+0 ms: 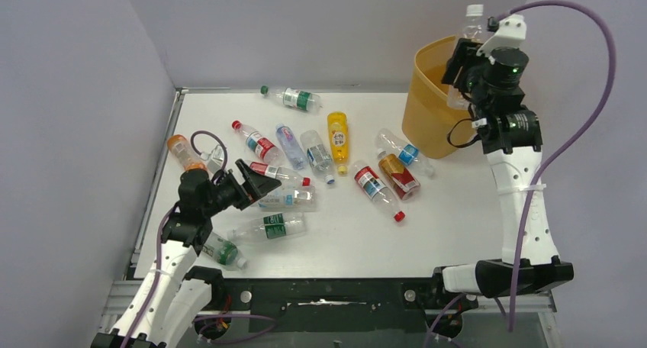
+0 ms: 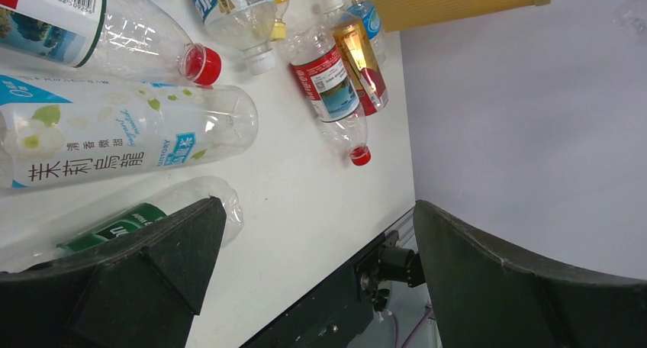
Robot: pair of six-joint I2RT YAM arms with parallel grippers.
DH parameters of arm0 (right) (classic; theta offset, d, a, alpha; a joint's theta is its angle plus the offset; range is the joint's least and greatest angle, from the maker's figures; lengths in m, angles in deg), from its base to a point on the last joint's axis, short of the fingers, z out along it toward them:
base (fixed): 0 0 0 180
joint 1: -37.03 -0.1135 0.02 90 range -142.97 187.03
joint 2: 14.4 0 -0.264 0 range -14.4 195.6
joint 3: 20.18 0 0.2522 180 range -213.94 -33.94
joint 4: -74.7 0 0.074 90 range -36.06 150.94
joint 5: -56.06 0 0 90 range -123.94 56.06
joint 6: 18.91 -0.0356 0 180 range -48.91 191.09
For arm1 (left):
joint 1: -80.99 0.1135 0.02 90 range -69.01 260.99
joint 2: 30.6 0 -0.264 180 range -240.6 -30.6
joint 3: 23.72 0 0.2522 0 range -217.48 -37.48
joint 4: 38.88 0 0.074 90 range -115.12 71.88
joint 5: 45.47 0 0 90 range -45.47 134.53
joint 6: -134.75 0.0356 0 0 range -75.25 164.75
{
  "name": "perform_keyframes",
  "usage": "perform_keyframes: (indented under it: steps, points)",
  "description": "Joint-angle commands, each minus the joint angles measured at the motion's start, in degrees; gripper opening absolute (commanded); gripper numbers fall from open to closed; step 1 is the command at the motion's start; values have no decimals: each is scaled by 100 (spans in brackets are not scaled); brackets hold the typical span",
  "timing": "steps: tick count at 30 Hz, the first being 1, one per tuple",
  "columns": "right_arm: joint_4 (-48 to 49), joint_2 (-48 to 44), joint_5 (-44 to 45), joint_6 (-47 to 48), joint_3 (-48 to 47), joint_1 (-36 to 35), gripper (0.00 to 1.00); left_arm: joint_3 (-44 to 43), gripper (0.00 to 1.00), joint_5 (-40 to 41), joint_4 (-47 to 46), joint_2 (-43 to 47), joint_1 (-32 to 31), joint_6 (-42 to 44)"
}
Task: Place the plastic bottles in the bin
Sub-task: Place the plastic bottle in the trash bin.
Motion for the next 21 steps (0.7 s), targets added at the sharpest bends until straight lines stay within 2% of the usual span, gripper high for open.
perform_keyframes:
  steps: [1,9,14,17,21]
  points:
    - [817,267,-313,-107,-548,568,52,-202,98,-86,-237,30,-31,50]
    - [1225,1007,-1068,-703,-867,1757,54,-250,97,-127,-322,-135,-95,24]
    - [1131,1736,-1497,-855,-1355,1937,56,-438,98,-154,-145,-277,-138,140]
    - [749,2275,-1777,-828,-1924,1933,74,-560,97,-156,-32,-339,-157,195]
    - [11,2822,-2073,-733,-2623,1920,90,-725,97,-173,106,-393,-173,277]
